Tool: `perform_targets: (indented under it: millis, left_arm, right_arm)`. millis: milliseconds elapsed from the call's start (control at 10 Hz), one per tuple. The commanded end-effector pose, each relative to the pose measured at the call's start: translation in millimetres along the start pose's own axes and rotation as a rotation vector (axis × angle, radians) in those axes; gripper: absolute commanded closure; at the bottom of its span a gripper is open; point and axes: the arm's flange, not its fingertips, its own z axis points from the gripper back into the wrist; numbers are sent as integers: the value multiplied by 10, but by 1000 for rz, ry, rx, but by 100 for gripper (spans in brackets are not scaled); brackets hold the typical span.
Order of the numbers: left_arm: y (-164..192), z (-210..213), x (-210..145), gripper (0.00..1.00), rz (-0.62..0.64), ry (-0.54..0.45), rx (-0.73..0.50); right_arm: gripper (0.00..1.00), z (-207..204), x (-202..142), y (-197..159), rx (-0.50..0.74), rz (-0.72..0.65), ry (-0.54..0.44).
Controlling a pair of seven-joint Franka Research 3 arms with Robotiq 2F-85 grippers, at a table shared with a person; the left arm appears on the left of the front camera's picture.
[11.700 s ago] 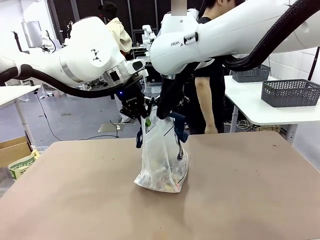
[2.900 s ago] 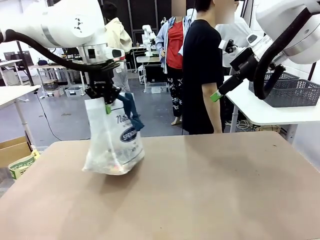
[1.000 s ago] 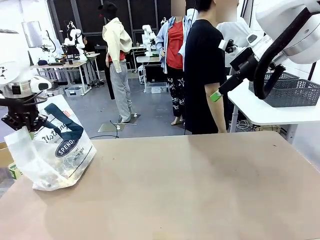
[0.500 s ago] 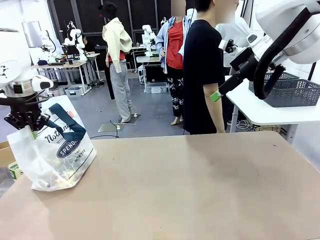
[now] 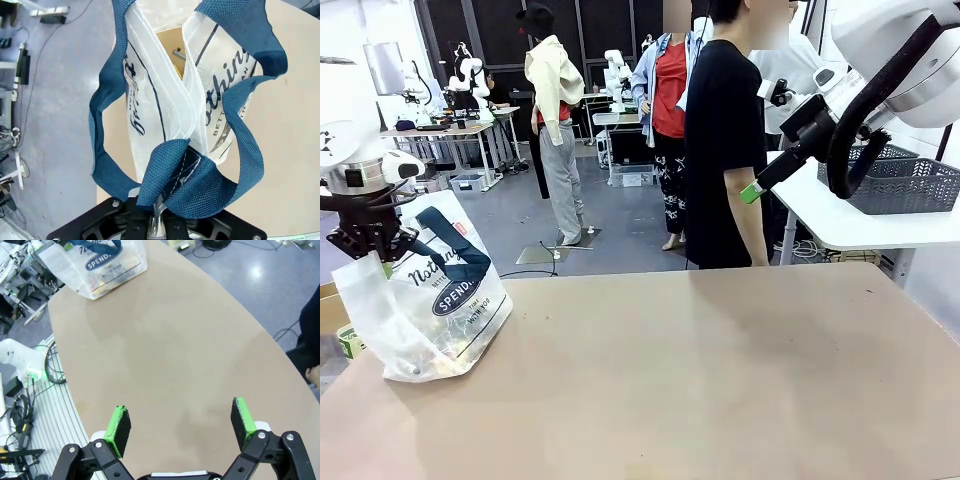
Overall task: Transfer purchased items from the store into the shopping bag.
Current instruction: Move the Reusable shopping bag to the right side of the table.
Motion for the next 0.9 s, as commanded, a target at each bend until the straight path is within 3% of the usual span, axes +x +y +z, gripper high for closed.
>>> perform_targets:
  millis: [0,700,800]
  left_arm:
    - [42,-7,-1,100,8,-1,19]
    - [0,0,0,100,0,0,0]
    - [10,36,-4,82,16,3,3]
  right_arm:
    - [0,-10,9,5,-9,-4,1]
    - [0,-10,9,5,-9,-4,1]
    - [0,-10,9,5,-9,-4,1]
